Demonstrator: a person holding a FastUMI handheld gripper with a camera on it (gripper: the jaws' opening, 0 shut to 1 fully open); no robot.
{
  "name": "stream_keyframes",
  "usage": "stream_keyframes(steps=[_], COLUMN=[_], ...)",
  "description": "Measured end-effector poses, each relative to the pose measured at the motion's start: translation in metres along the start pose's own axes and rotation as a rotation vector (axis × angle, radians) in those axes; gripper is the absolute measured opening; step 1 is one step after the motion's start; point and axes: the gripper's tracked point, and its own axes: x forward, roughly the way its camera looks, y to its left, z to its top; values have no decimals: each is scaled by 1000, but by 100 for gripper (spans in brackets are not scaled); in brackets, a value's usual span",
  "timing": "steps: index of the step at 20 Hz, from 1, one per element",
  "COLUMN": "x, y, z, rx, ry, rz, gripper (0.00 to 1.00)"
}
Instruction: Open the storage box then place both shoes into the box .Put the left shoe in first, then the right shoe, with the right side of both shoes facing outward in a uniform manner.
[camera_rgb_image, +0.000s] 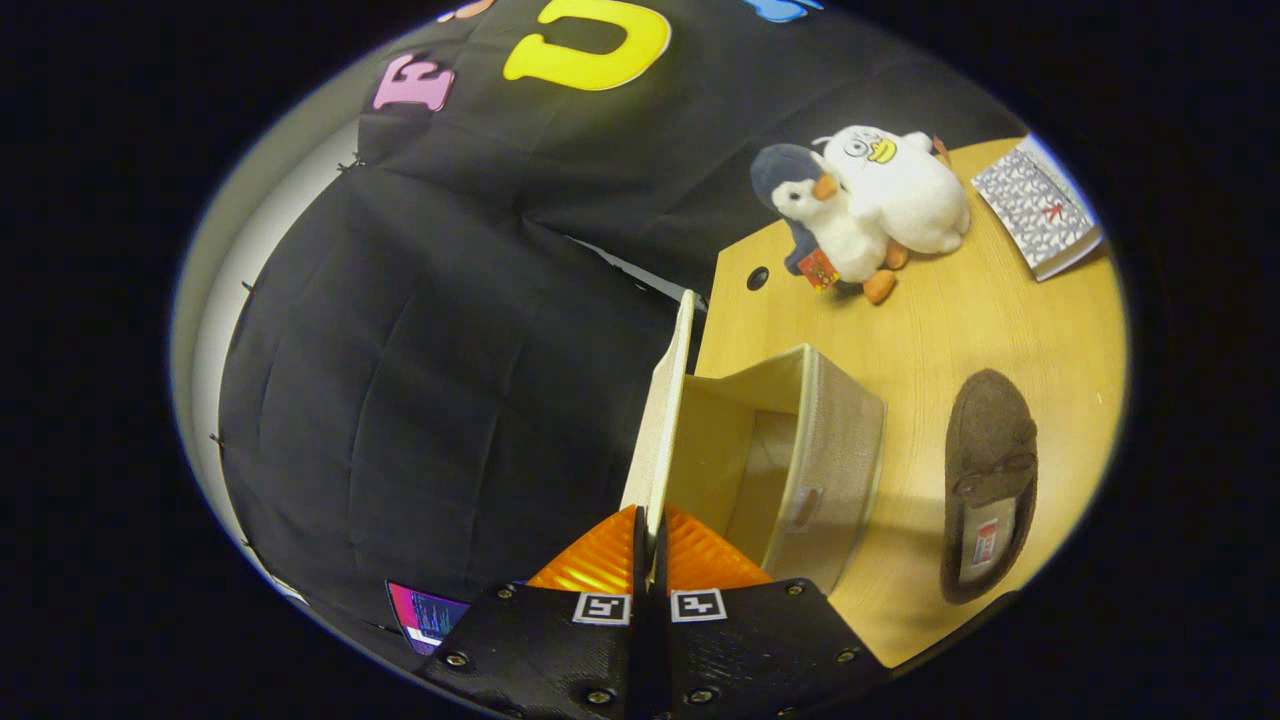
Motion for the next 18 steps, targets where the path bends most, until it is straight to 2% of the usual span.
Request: stream_keyframes(steps=[4,6,11,18], x=[19,37,93,189], y=[54,77,137,167], z=[7,7,-4,-27], rx=[-91,-114,-187,-218], ry=[11,19,39,86], rz=[-33,-64,-77,-119], gripper=[0,1,1,1])
